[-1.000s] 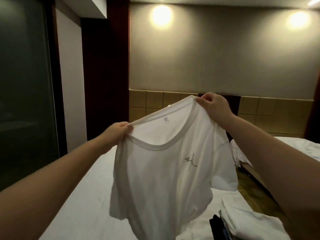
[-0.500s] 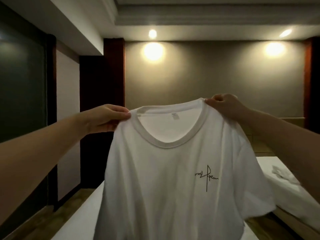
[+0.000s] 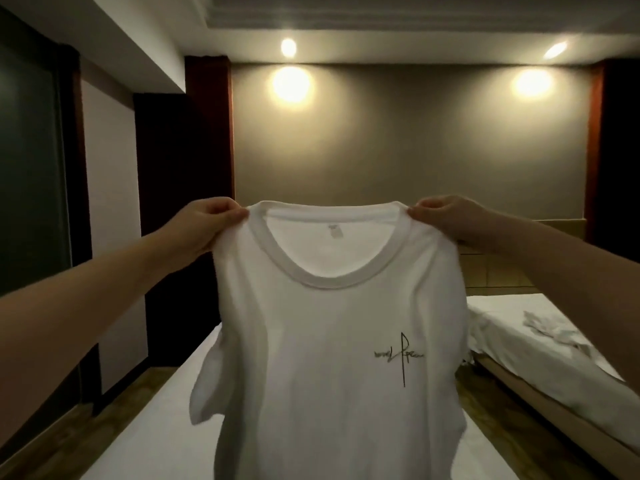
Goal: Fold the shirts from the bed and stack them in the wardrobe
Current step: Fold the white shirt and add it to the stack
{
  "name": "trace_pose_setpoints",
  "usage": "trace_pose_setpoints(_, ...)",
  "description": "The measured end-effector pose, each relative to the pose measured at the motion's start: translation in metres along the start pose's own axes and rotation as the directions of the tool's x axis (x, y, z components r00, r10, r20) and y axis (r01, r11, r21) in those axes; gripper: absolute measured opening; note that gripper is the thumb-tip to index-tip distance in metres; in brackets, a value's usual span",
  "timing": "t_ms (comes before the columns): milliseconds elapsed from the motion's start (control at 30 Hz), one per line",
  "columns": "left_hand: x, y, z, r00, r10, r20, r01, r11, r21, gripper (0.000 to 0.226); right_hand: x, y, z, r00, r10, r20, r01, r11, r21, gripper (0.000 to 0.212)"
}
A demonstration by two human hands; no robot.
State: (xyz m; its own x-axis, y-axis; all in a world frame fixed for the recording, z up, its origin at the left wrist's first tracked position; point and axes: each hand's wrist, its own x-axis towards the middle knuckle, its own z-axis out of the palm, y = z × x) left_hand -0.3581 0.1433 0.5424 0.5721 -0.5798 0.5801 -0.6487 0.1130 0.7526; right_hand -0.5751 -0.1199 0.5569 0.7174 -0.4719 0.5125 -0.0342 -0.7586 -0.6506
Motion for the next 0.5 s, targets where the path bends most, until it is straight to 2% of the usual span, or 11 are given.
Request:
trace_pose_setpoints(67,0.001,0.006,-0.008,0.998,-0.030,0.051,0.033,0.997,-0.063,0.015,-0.004,0.001,-0.008,0.994,0.054,0.098,-0.070,0.981,0.179,0.019)
trace_pose_setpoints(133,-0.002,0.009,-0.016,0.993,-0.034,0.112,0.047,0.993,-0.109,0.028,-0.007,0.002,-0.009,0.995,0.055,0.079,-0.074,0.962,0.263,0.018)
trace_pose_setpoints(200,-0.005,0.008,-0.021,0.992,-0.044,0.119,0.061,0.987,-0.147,0.038,-0.010,0.000,-0.008,0.997,0.061,0.046,-0.071,0.960,0.269,0.016)
trace_pose_setpoints(267,-0.008,0.002,-0.016,0.991,-0.096,0.097,0.111,0.980,-0.165,0.034,-0.011,-0.002,-0.003,0.996,0.089,0.013,-0.089,0.958,0.271,0.016)
trace_pose_setpoints(333,-0.013,-0.005,0.001,0.973,-0.227,0.050,0.232,0.955,-0.183,0.018,-0.011,0.001,0.010,0.982,0.186,-0.030,-0.166,0.930,0.328,0.017)
trace_pose_setpoints(400,-0.023,-0.011,0.022,0.915,-0.403,-0.008,0.385,0.880,-0.280,0.017,-0.016,0.004,0.031,0.947,0.322,0.012,-0.294,0.849,0.438,0.014)
trace_pose_setpoints(500,-0.052,-0.018,0.062,0.844,-0.536,0.010,0.465,0.723,-0.512,0.027,-0.036,0.007,0.080,0.864,0.476,0.164,-0.459,0.610,0.646,0.015)
